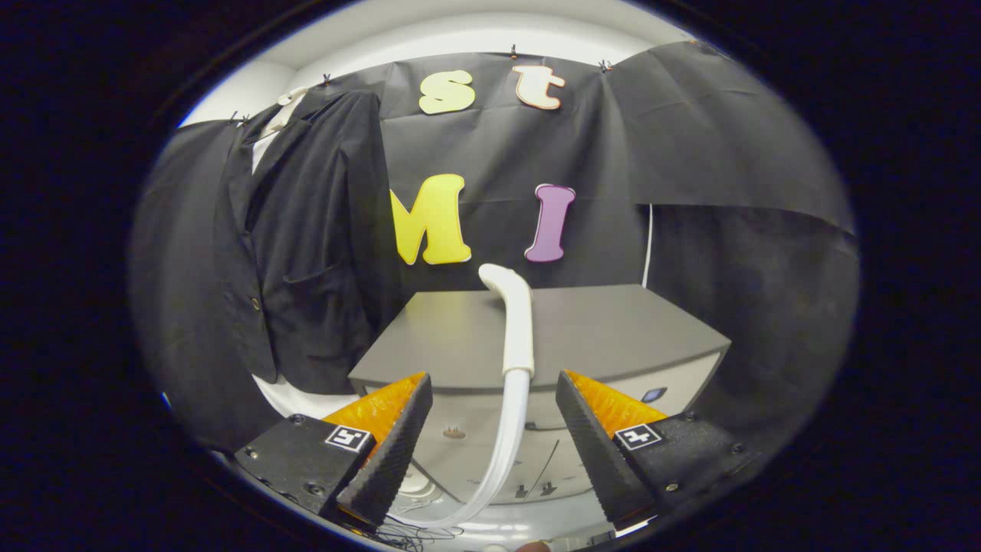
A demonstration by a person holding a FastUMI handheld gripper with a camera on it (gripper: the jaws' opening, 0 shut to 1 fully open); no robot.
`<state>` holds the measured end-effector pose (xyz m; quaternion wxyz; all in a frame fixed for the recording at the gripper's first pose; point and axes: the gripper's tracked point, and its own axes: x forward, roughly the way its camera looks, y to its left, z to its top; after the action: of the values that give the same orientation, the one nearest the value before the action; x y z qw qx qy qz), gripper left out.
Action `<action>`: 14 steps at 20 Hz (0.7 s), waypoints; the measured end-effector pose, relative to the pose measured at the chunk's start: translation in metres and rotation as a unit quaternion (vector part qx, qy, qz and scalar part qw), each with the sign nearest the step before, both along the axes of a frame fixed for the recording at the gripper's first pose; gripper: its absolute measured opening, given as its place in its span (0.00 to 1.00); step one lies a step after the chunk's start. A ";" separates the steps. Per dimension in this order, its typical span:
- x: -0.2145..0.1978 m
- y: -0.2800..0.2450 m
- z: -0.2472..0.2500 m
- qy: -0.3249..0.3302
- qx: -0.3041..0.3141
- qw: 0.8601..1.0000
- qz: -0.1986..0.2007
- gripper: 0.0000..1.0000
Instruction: Iron the clothes twice with a garment steamer, once on the left side and once on the right side.
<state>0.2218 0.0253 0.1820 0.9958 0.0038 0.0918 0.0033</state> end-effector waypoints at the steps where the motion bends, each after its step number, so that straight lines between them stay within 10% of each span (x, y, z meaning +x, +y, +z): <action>1: 0.007 -0.002 -0.002 0.020 -0.006 1.000 0.000 1.00; 14: 0.138 -0.025 -0.018 0.160 0.023 0.986 0.028 1.00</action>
<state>0.3598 0.0003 0.1638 0.9674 0.0247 0.2500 0.0325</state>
